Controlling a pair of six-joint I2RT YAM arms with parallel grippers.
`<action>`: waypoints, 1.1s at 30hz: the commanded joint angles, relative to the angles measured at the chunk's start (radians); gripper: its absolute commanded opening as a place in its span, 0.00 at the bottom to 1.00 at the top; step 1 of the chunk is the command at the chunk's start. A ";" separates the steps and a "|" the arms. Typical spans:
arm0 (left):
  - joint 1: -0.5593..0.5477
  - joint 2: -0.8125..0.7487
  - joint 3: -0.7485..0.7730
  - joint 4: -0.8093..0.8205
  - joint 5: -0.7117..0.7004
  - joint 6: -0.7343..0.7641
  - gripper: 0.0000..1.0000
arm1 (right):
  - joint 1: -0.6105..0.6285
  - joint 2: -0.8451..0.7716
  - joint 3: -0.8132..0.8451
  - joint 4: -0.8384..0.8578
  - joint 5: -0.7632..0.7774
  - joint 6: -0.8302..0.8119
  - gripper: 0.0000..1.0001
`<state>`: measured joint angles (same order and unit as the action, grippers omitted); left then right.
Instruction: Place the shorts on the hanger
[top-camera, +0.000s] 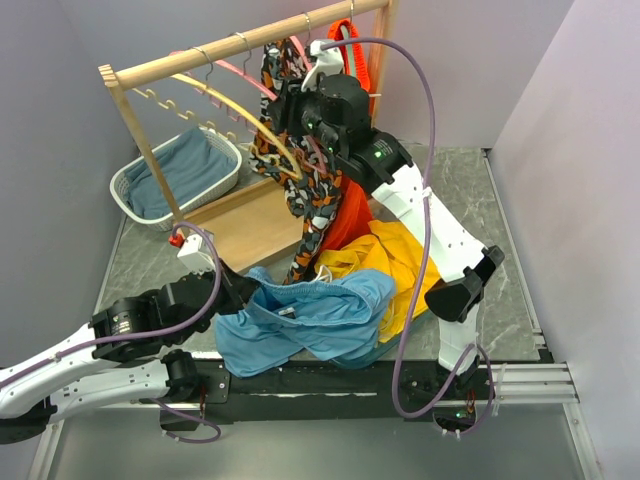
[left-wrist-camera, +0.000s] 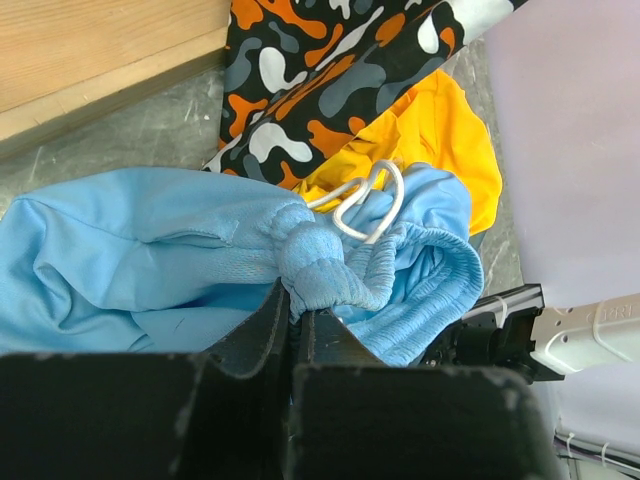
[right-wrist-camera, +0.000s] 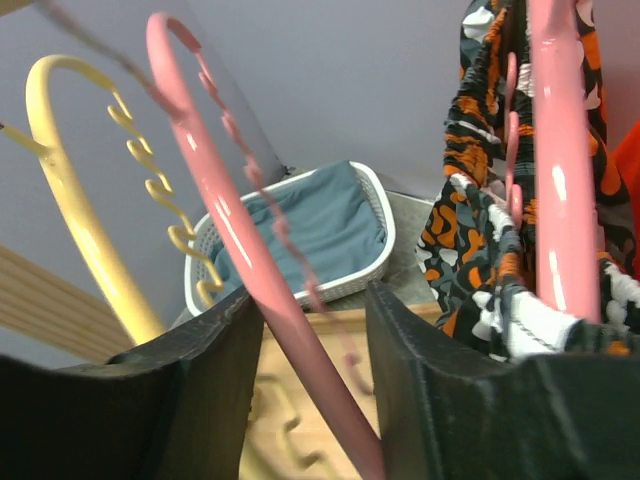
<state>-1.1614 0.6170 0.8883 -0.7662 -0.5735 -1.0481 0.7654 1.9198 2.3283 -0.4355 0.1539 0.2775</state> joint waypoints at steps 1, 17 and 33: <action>0.003 -0.014 0.032 0.048 -0.017 0.017 0.01 | 0.025 -0.010 0.006 -0.003 0.027 -0.064 0.47; 0.003 -0.033 0.029 0.039 -0.023 0.014 0.01 | 0.118 -0.082 -0.035 -0.002 0.188 -0.147 0.00; 0.003 -0.026 0.017 0.053 -0.032 0.014 0.01 | 0.155 -0.186 -0.060 0.057 0.151 -0.213 0.00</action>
<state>-1.1614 0.5915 0.8883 -0.7670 -0.5777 -1.0409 0.9085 1.8240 2.2570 -0.4850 0.2970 0.0975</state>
